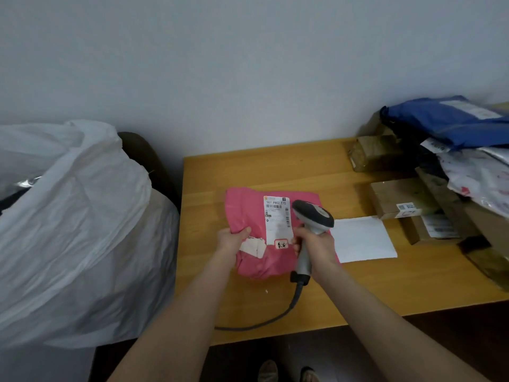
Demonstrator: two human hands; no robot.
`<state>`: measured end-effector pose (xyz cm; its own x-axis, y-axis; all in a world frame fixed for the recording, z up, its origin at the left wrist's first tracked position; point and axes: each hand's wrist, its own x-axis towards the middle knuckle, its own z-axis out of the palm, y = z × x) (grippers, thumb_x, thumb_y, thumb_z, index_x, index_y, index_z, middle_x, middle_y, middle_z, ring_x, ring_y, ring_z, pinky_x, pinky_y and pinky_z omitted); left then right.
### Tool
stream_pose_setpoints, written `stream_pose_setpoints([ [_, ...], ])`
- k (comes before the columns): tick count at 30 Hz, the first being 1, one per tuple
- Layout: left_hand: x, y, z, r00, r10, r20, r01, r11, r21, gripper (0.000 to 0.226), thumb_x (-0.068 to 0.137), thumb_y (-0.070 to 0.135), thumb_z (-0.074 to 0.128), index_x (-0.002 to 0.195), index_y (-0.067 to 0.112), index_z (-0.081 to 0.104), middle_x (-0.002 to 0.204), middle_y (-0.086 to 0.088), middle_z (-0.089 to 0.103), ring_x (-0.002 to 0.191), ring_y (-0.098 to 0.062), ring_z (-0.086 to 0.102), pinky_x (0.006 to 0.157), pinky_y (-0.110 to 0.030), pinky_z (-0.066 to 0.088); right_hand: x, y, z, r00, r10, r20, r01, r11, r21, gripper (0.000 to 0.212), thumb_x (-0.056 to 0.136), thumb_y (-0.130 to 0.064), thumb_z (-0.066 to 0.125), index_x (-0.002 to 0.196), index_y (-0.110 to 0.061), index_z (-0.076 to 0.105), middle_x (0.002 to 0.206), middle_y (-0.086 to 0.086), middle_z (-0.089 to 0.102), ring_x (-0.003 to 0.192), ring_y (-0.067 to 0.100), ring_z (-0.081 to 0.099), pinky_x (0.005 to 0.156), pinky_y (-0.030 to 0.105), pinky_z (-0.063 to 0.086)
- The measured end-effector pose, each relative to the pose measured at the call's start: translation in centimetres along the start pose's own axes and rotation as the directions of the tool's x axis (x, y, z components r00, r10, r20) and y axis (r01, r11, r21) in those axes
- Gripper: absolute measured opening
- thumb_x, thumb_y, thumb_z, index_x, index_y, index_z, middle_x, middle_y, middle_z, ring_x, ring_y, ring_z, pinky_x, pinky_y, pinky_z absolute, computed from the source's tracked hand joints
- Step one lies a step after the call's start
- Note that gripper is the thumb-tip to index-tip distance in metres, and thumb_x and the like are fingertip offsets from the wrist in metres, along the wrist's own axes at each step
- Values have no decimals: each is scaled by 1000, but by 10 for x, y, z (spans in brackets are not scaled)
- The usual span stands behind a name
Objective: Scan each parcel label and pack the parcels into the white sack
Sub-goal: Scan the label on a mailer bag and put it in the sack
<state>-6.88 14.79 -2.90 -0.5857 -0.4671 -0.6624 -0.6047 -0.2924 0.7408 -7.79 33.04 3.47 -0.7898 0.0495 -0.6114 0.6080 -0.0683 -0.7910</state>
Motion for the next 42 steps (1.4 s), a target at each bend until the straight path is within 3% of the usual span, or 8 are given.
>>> stream_pose_setpoints([
  [4, -30, 11, -22, 998, 68, -6, -68, 998, -6, 18, 84, 5, 70, 99, -4, 64, 67, -5, 66, 57, -16, 62, 44, -21, 50, -36, -8, -4, 994, -63, 92, 68, 996, -58, 13, 81, -1, 64, 69, -4, 63, 53, 6, 60, 41, 13, 52, 47, 26, 44],
  [9, -62, 16, -42, 988, 151, -34, -151, 988, -18, 23, 85, 6, 70, 104, -3, 63, 79, -7, 65, 69, -19, 62, 61, -29, 51, -74, -10, -7, 978, -99, 181, 113, 991, -69, 17, 83, -3, 65, 67, -6, 64, 51, 6, 61, 42, 16, 51, 49, 29, 44],
  [16, -89, 15, -54, 970, 226, -89, -232, 971, -60, 18, 85, 4, 69, 101, -4, 64, 76, -3, 65, 67, -14, 62, 49, -18, 50, -103, -18, -15, 958, -113, 264, 137, 988, -73, 12, 82, -2, 64, 69, -3, 65, 53, 10, 61, 44, 18, 51, 48, 29, 43],
  [27, -102, 16, -52, 957, 270, -104, -280, 954, -102, 27, 85, 4, 68, 111, -4, 62, 104, -18, 67, 74, -16, 63, 61, -25, 49, -108, -28, -25, 941, -85, 328, 129, 985, -117, 11, 79, -4, 64, 68, -2, 63, 50, 8, 59, 40, 15, 49, 43, 27, 40],
  [34, -108, 17, -49, 957, 270, -106, -278, 958, -74, 34, 86, 8, 68, 117, -5, 60, 112, -21, 65, 83, -22, 61, 70, -28, 48, -107, -33, -35, 938, -102, 332, 149, 982, -120, 14, 77, -2, 63, 62, -3, 63, 49, 8, 57, 39, 16, 48, 42, 26, 39],
  [36, -111, 18, -49, 956, 273, -106, -281, 957, -70, 34, 87, 8, 67, 117, -6, 59, 113, -21, 65, 84, -22, 62, 66, -27, 49, -107, -35, -37, 935, -103, 339, 148, 983, -108, 15, 76, -1, 63, 61, -3, 62, 49, 7, 56, 39, 16, 47, 42, 26, 39],
  [40, -117, 19, -51, 954, 272, -129, -283, 956, -76, 36, 86, 8, 68, 117, -8, 59, 115, -23, 64, 102, -34, 62, 75, -33, 49, -108, -37, -38, 930, -100, 354, 142, 985, -94, 13, 75, -1, 63, 62, -3, 62, 49, 7, 56, 39, 16, 47, 42, 27, 39],
  [42, -121, 20, -51, 952, 271, -142, -284, 956, -75, 35, 86, 8, 69, 116, -7, 60, 114, -23, 64, 97, -32, 63, 73, -33, 50, -109, -39, -38, 927, -100, 362, 145, 985, -99, 13, 75, -2, 63, 62, -3, 62, 49, 7, 57, 39, 16, 48, 43, 27, 40],
])
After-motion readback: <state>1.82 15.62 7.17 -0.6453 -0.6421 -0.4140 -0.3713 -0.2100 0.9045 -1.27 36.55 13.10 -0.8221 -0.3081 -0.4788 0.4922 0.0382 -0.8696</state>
